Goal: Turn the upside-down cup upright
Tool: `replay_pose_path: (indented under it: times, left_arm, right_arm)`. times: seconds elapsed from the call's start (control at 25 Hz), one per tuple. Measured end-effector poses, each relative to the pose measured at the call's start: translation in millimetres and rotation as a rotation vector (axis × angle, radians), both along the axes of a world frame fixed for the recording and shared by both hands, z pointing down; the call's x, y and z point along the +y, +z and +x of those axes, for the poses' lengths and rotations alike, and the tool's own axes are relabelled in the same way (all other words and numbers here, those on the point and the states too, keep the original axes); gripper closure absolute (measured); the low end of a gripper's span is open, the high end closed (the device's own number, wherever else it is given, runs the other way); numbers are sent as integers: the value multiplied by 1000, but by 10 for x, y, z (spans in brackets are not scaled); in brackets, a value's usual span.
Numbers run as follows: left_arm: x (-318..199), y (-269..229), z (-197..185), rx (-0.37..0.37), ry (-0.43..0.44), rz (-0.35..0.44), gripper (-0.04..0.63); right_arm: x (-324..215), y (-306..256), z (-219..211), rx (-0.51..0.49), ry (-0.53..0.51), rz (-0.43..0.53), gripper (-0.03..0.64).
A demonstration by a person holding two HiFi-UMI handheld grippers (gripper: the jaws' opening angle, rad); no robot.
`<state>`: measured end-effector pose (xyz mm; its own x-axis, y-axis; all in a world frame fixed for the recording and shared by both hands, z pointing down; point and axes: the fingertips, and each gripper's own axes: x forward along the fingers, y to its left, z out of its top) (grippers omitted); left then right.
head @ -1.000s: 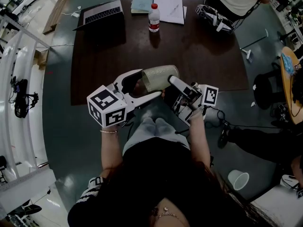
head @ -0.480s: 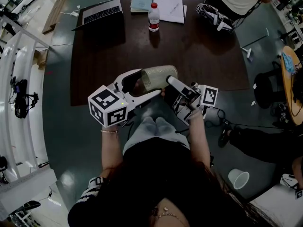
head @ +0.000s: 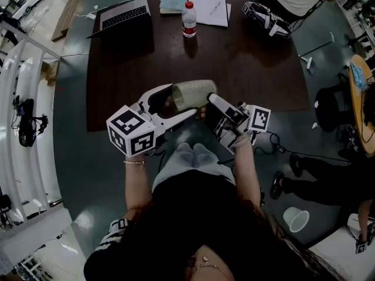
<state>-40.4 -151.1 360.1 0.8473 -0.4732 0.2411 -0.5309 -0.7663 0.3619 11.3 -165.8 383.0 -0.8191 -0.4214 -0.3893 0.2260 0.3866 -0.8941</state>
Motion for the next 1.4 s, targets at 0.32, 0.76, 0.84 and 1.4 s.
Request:
replay_pose_path:
  times: [0.32,0.76,0.84,1.4]
  left_arm:
    - [-73,122,-7,-64,-14,-9,212]
    - [-200,497,51,-253,-17,-30,219]
    - [-237,609,80,-299,-15,-35,219]
    - [-436,1485,294,-655,17,0,219]
  right_arm:
    - [-109,192,198,94,99,-31,313]
    - [-256,362,490,237,231,-34,313]
    - [-273,376,511,249,236,-32,313]
    - [-306,433,688,343,268,6,314]
